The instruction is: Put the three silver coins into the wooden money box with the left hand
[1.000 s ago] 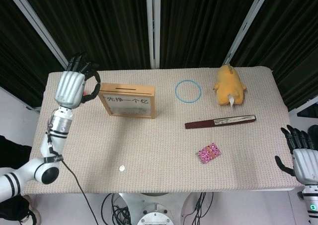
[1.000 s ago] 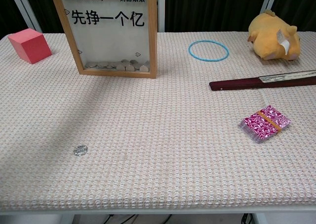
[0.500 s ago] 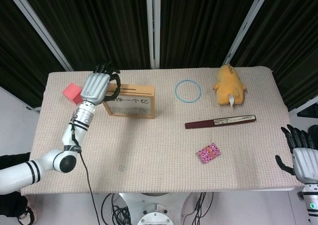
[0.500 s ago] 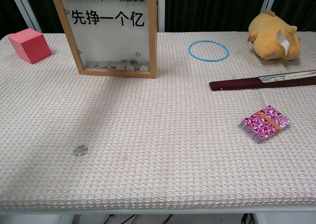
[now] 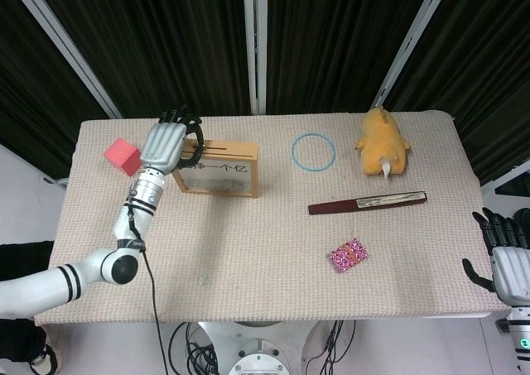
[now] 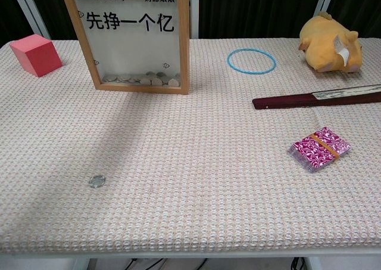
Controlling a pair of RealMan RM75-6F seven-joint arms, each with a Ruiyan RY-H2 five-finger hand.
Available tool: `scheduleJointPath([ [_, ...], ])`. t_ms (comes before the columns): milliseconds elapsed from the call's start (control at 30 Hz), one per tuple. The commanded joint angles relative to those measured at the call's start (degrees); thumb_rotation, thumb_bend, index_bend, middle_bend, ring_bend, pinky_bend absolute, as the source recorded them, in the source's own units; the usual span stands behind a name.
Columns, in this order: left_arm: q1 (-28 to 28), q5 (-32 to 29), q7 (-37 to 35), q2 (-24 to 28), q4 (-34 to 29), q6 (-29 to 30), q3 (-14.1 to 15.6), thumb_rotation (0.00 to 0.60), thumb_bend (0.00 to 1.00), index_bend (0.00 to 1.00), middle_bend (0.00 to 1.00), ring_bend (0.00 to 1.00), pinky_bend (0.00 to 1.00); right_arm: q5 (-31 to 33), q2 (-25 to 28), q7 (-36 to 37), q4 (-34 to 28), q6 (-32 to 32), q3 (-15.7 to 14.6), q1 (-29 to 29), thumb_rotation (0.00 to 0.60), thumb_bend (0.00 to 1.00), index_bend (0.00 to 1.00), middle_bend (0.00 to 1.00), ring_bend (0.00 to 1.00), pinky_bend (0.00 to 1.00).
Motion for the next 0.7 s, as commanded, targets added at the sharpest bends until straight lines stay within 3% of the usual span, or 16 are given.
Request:
scheduleJointPath([
  [33, -0.06, -0.14, 0.03, -0.06, 0.09, 0.01, 0.19, 0.6, 0.44, 0.63, 0.25, 0.01, 0.01, -0.05, -0.01, 0.02, -0.02, -0.01, 0.01, 0.05, 0.6, 0.28, 0.0, 0.0, 0.0, 0.0],
  [133, -0.01, -0.07, 0.04, 0.13, 0.13, -0.23, 0.68, 0.6, 0.43, 0.56, 0.25, 0.01, 0.01, -0.03, 0.0, 0.03, -0.02, -0.01, 0.04, 0.08, 0.6, 0.28, 0.0, 0.0, 0.0, 0.0],
  [267, 0.3, 0.73, -0.68, 0.76, -0.96, -0.01, 0.91, 0.6, 0.38, 0.21, 0.23, 0.01, 0.01, 0.05, 0.1, -0.06, -0.09, 0.05, 0.06, 0.05, 0.6, 0.28, 0.0, 0.0, 0.0, 0.0],
  [333, 0.57, 1.7, -1.13, 0.97, -1.8, 1.08, 0.74, 0.6, 0.35, 0.12, 0.23, 0.01, 0.01, 0.03, 0.18, -0.07, -0.19, 0.17, 0.09, 0.02, 0.6, 0.28, 0.0, 0.0, 0.0, 0.0],
  [533, 3.66, 11.57, -1.4, 2.54, -9.92, 10.99, 1.59, 0.6, 0.33, 0.09, 0.23, 0.01, 0.01, 0.11, 0.31, -0.09, -0.37, 0.16, 0.18, 0.06, 0.6, 0.28, 0.0, 0.0, 0.0, 0.0],
  [700, 9.58, 23.73, -0.33, 7.36, -20.39, 17.29, 8.54, 0.6, 0.29, 0.13, 0.23, 0.01, 0.02, -0.05, 0.22, -0.08, -0.35, 0.2, 0.15, 0.12, 0.6, 0.28, 0.0, 0.0, 0.0, 0.0],
])
